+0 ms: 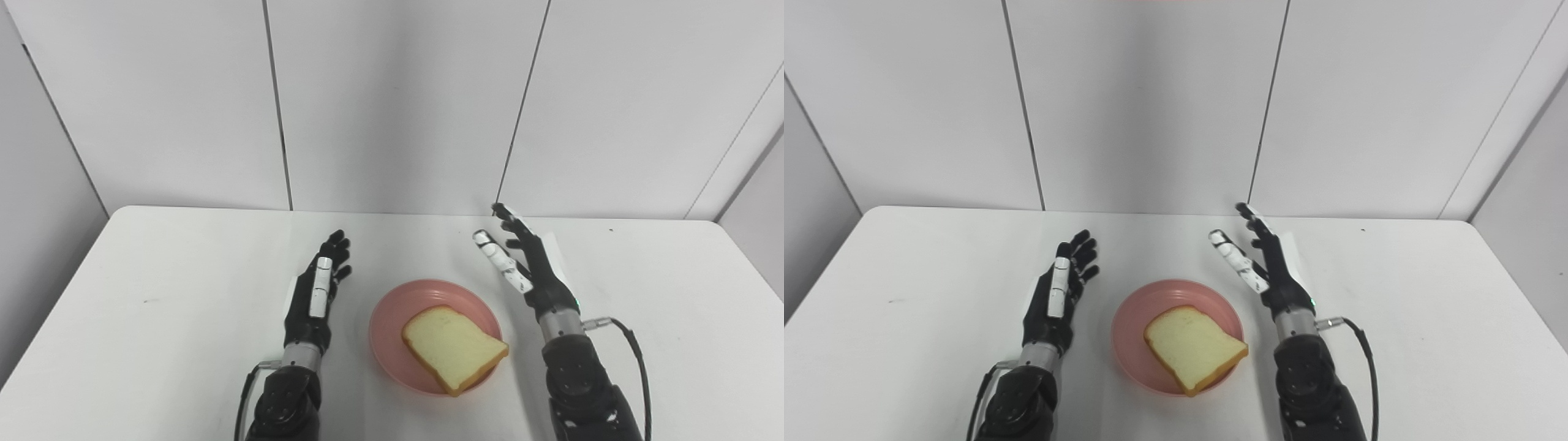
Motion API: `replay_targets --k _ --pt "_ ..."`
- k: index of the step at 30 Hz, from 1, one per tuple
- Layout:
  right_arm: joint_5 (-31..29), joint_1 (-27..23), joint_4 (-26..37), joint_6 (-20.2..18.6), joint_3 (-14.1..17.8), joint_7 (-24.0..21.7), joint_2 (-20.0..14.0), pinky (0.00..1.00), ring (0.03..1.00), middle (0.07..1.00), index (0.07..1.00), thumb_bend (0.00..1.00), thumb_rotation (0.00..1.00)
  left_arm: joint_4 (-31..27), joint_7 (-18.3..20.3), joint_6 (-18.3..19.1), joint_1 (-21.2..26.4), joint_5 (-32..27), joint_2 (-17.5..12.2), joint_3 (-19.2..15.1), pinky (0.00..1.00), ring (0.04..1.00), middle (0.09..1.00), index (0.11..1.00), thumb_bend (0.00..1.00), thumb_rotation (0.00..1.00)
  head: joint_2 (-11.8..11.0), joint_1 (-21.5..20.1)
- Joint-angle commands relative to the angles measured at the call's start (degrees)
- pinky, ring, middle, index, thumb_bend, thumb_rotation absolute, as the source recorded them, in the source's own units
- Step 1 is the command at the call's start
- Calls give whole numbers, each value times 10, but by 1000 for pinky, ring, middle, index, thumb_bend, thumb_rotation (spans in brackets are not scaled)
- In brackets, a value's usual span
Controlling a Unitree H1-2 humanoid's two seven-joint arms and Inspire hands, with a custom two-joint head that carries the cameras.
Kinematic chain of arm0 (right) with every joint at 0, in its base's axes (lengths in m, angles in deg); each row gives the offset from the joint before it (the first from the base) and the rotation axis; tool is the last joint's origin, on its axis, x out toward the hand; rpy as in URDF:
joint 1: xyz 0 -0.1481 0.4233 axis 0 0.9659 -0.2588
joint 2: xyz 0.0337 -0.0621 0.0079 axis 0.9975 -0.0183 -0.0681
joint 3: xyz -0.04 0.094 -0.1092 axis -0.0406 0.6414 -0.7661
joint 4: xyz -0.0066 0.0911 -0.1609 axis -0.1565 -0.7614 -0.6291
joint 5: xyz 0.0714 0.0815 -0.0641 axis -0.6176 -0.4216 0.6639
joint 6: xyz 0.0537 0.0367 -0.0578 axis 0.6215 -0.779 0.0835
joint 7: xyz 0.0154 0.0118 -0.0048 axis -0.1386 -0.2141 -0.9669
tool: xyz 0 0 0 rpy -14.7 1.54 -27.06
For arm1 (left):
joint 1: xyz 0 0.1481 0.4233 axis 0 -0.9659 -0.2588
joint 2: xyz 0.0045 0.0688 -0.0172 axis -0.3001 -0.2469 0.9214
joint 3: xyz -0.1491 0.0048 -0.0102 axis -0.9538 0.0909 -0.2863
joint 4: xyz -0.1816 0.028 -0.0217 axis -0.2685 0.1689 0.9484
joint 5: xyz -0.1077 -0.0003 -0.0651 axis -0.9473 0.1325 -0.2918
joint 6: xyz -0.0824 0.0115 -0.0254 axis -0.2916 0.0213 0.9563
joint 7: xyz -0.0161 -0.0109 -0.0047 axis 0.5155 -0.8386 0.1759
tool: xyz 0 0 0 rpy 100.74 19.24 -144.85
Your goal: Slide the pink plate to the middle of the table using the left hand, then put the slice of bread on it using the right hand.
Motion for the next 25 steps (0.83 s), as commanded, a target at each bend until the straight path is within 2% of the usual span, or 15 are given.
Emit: replay_targets --k 1,5,9,14,25 --pt "-43 -11 -4 46 16 28 10 788 834 857 854 830 1000 -15 -15 10 5 11 6 1 954 970 953 863 824 961 0 0" --pt "-110 -10 -23 35 50 47 30 870 834 863 887 816 1000 -21 -13 8 4 12 6 7 958 967 955 865 818 976 0 -2" --pt "-167 -11 -33 30 67 43 38 886 838 857 880 789 1000 -23 -11 17 4 9 8 10 962 968 955 868 830 975 0 -1" --pt "-194 -8 -37 32 65 45 35 852 825 851 861 808 1000 -28 -9 23 1 6 9 12 958 969 954 875 817 975 1 0" --pt "-193 -5 -38 23 47 52 31 848 827 860 854 820 1000 -43 -6 32 -3 3 11 13 972 983 971 883 813 988 4 0"
